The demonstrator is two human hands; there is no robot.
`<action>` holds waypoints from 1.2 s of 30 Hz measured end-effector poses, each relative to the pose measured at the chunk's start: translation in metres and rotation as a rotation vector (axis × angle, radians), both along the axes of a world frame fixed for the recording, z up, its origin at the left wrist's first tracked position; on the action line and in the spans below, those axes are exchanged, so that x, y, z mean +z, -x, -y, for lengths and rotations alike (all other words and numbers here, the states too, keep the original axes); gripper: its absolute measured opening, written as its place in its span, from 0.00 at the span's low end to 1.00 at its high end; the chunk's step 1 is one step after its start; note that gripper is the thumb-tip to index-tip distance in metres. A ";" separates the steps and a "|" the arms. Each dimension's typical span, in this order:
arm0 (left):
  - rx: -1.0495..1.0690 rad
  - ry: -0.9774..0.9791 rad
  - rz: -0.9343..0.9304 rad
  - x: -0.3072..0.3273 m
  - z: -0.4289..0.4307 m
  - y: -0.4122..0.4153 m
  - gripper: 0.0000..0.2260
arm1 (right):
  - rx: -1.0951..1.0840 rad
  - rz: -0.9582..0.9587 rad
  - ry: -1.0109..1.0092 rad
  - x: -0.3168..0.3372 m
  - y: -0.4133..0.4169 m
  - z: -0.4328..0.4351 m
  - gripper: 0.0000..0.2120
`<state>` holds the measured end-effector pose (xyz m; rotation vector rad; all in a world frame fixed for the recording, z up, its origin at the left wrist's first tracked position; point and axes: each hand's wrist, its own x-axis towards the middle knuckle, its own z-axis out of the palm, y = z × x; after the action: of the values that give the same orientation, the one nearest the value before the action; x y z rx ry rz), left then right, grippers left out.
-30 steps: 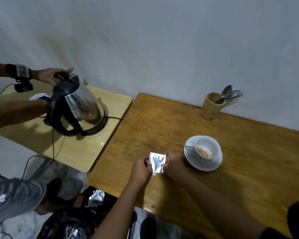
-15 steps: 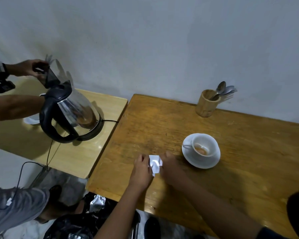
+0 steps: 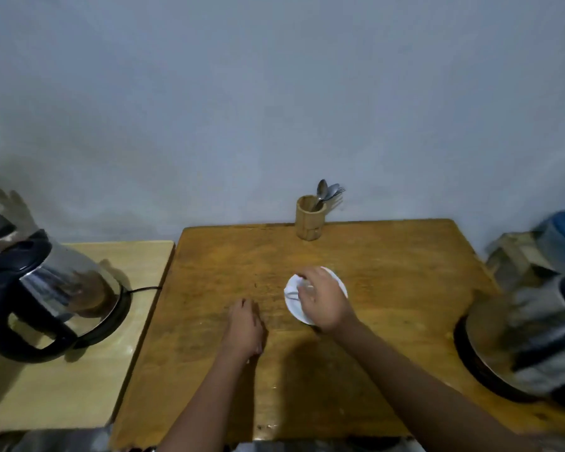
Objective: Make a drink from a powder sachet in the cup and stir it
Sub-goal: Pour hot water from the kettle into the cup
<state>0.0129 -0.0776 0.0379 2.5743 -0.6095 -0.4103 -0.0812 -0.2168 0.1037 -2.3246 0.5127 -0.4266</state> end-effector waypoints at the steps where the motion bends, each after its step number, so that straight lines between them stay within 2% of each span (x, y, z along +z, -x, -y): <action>1: -0.011 0.058 -0.003 0.004 0.012 -0.001 0.14 | -0.085 0.063 0.000 0.018 0.010 0.018 0.15; 4: 0.003 0.228 -0.045 0.012 0.044 -0.001 0.13 | -0.386 0.220 0.090 0.066 0.054 0.073 0.13; 8: 0.057 0.345 -0.092 0.009 0.069 0.009 0.13 | -0.802 0.375 0.142 0.097 0.133 0.127 0.12; 16: 0.205 0.412 -0.165 0.002 0.091 0.033 0.15 | -1.426 0.542 0.104 0.081 0.268 0.164 0.13; 24: 0.258 0.428 -0.164 -0.018 0.100 0.026 0.14 | -1.627 0.684 -0.482 0.028 0.296 0.153 0.19; 27: 0.267 0.422 -0.170 -0.019 0.102 0.028 0.14 | -1.633 0.849 -0.693 0.020 0.298 0.154 0.16; 30: 0.257 0.426 -0.176 -0.019 0.099 0.028 0.15 | -1.664 0.962 -0.757 0.013 0.300 0.162 0.11; 36: 0.221 0.399 -0.198 -0.018 0.098 0.024 0.15 | -1.732 0.795 -0.730 0.029 0.289 0.173 0.12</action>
<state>-0.0109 -0.1760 0.0203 2.1579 -0.2960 -0.4148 -0.3701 -0.3901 0.1327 -0.4143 1.7331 -1.4641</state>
